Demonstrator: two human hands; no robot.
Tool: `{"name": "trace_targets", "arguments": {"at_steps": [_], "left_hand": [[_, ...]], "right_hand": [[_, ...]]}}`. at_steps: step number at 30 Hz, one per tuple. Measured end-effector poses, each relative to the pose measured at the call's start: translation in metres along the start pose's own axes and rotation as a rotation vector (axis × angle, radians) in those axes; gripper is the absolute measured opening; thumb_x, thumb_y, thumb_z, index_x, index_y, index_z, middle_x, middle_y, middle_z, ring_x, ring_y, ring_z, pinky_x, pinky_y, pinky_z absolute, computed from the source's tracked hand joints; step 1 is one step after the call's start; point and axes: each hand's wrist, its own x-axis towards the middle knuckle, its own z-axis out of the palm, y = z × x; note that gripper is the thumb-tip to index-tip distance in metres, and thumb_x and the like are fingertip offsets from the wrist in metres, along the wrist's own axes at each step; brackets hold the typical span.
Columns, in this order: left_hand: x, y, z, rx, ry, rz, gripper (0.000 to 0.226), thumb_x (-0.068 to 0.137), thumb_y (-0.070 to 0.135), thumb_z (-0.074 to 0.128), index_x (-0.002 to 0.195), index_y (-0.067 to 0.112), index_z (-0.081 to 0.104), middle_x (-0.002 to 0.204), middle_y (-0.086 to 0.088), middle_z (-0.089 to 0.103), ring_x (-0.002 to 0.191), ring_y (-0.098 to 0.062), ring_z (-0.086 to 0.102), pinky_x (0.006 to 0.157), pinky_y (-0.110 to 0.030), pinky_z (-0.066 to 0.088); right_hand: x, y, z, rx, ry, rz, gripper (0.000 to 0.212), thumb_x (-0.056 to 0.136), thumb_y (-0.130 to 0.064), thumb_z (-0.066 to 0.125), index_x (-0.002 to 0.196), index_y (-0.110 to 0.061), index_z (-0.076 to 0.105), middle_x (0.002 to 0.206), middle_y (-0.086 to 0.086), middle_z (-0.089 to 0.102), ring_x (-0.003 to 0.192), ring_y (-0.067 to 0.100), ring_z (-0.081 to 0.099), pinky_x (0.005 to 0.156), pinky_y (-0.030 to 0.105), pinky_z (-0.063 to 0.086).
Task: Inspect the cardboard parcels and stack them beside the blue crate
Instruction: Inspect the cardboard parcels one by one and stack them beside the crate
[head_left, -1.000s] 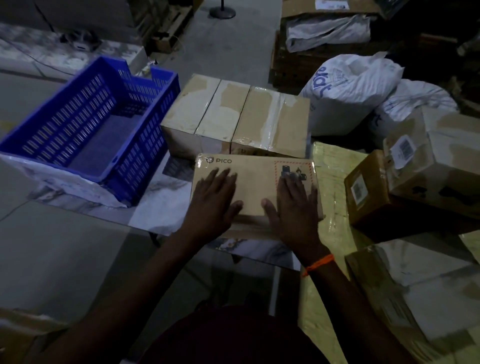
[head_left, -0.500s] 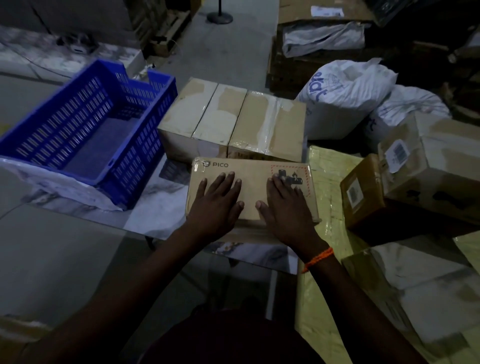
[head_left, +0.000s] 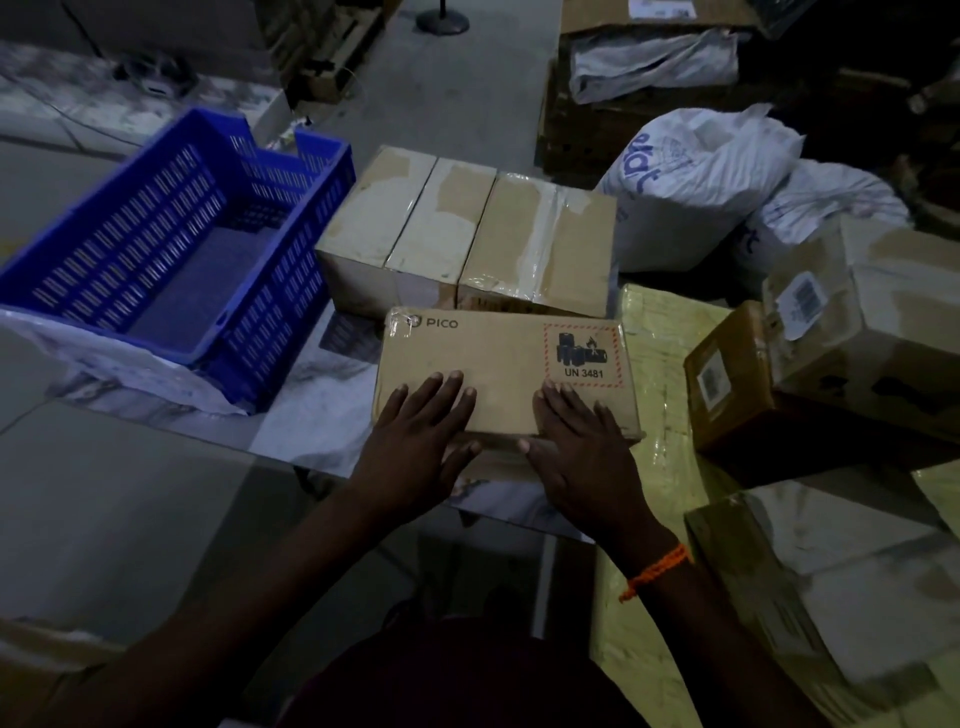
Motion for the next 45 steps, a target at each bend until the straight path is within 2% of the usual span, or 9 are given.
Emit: {"name": "trace_targets", "arguments": {"at_steps": [5, 8, 13, 20, 26, 28, 32, 40, 45], "left_hand": [[0.007, -0.006, -0.021, -0.152, 0.163, -0.052, 0.051, 0.098, 0.047, 0.044, 0.134, 0.016, 0.062, 0.148, -0.012, 0.053, 0.136, -0.029, 0.049, 0.108, -0.051, 0.045], [0.017, -0.027, -0.027, -0.271, 0.308, -0.279, 0.058, 0.097, 0.036, 0.062, 0.148, 0.013, 0.045, 0.157, -0.014, 0.039, 0.143, -0.028, 0.037, 0.112, -0.044, 0.039], [0.039, -0.036, -0.035, -0.802, 0.102, -0.546, 0.059, 0.098, 0.025, 0.065, 0.15, 0.014, 0.04, 0.148, -0.014, 0.05, 0.136, -0.031, 0.048, 0.102, -0.038, 0.044], [0.012, -0.048, -0.031, -1.003, 0.231, -0.581, 0.068, 0.082, 0.011, 0.079, 0.141, 0.021, 0.047, 0.124, 0.016, 0.059, 0.113, -0.002, 0.059, 0.082, -0.021, 0.05], [-0.014, -0.044, -0.016, -1.275, 0.274, -0.803, 0.058, 0.089, 0.07, 0.056, 0.127, 0.025, 0.058, 0.126, 0.004, 0.062, 0.118, -0.018, 0.059, 0.102, -0.052, 0.049], [-0.022, -0.042, -0.01, -1.224, 0.143, -0.817, 0.063, 0.087, 0.078, 0.048, 0.128, 0.032, 0.059, 0.13, -0.001, 0.061, 0.114, -0.02, 0.061, 0.101, -0.053, 0.05], [-0.037, -0.043, 0.009, -1.204, 0.105, -0.808, 0.052, 0.095, 0.048, 0.065, 0.14, 0.022, 0.057, 0.132, -0.008, 0.061, 0.113, -0.026, 0.063, 0.096, -0.052, 0.054], [-0.056, -0.042, 0.049, -1.112, 0.111, -0.826, 0.057, 0.089, 0.044, 0.073, 0.138, 0.025, 0.051, 0.137, -0.007, 0.058, 0.122, -0.027, 0.059, 0.095, -0.049, 0.055], [-0.028, -0.034, 0.045, -0.451, 0.25, -0.396, 0.07, 0.092, 0.041, 0.062, 0.153, 0.016, 0.036, 0.157, -0.008, 0.036, 0.145, -0.024, 0.032, 0.117, -0.043, 0.029]], "right_hand": [[0.009, 0.013, -0.018, 0.237, 0.085, 0.062, 0.057, 0.098, -0.051, 0.047, 0.133, -0.009, 0.064, 0.144, 0.013, 0.06, 0.133, 0.028, 0.053, 0.112, 0.05, 0.044], [0.023, 0.043, -0.027, 0.26, 0.268, 0.312, 0.053, 0.093, -0.034, 0.067, 0.136, -0.005, 0.058, 0.139, 0.02, 0.059, 0.126, 0.036, 0.055, 0.103, 0.048, 0.05], [0.048, 0.062, -0.033, 0.714, 0.023, 0.6, 0.05, 0.094, -0.039, 0.072, 0.138, -0.019, 0.058, 0.126, 0.004, 0.07, 0.114, 0.025, 0.067, 0.098, 0.047, 0.056], [0.021, 0.052, -0.027, 1.015, 0.284, 0.697, 0.032, 0.092, -0.042, 0.074, 0.115, -0.025, 0.06, 0.112, -0.009, 0.069, 0.112, 0.02, 0.066, 0.094, 0.044, 0.056], [-0.007, 0.032, -0.012, 1.172, 0.395, 0.899, 0.073, 0.076, -0.081, 0.067, 0.106, -0.014, 0.067, 0.101, 0.006, 0.074, 0.094, 0.025, 0.073, 0.08, 0.045, 0.061], [-0.019, 0.029, -0.003, 1.191, 0.34, 0.923, 0.055, 0.083, -0.061, 0.075, 0.117, -0.018, 0.069, 0.106, 0.003, 0.076, 0.097, 0.023, 0.074, 0.082, 0.043, 0.062], [-0.045, 0.026, 0.017, 1.182, 0.258, 0.858, 0.041, 0.09, -0.034, 0.077, 0.127, -0.02, 0.067, 0.114, 0.003, 0.074, 0.103, 0.022, 0.073, 0.081, 0.04, 0.063], [-0.062, 0.023, 0.052, 0.962, 0.201, 0.88, 0.063, 0.08, -0.049, 0.079, 0.134, -0.021, 0.063, 0.128, 0.005, 0.064, 0.118, 0.025, 0.063, 0.097, 0.053, 0.057], [-0.031, 0.006, 0.053, 0.322, 0.204, 0.409, 0.072, 0.096, -0.032, 0.068, 0.156, -0.008, 0.037, 0.163, 0.015, 0.033, 0.15, 0.029, 0.03, 0.121, 0.046, 0.032]]}}
